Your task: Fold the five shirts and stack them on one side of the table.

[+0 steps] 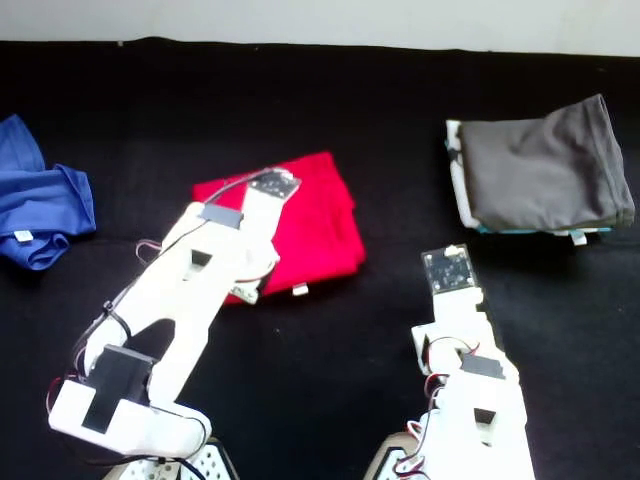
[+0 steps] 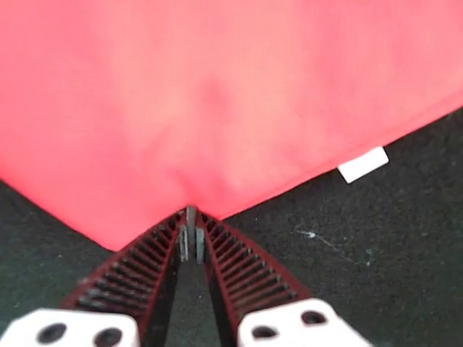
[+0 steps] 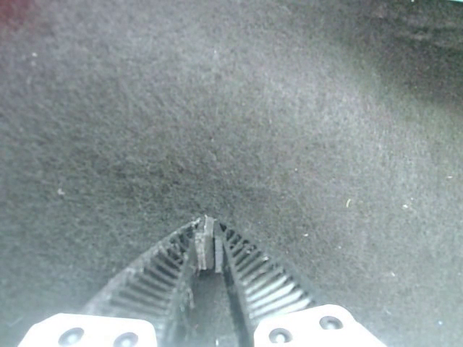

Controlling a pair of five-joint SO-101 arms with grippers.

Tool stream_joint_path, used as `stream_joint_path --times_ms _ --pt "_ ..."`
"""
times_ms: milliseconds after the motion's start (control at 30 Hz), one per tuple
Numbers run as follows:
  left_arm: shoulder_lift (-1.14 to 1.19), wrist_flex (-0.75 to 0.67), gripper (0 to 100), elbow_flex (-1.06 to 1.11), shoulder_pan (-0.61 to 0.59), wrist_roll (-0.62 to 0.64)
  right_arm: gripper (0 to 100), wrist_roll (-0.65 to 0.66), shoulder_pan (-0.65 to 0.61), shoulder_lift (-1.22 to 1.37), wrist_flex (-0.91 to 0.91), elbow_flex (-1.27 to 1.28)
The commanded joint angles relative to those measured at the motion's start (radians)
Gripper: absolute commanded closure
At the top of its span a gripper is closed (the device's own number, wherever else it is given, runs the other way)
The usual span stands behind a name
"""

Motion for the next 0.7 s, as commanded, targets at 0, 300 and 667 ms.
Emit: stream_joint_path --times_ms 0,300,667 --pt "-0.048 0.008 99 -0.054 -0.007 0.000 99.1 0.009 0.004 -0.004 -0.027 0.007" --pt "-0.255 0.310 99 -0.371 -0.090 -0.002 99.1 0.009 0.004 -0.004 -0.027 0.007" --pt "-0.364 0.377 99 -0.102 -0.641 -0.002 99.1 0.009 0.004 -0.004 -0.027 0.007"
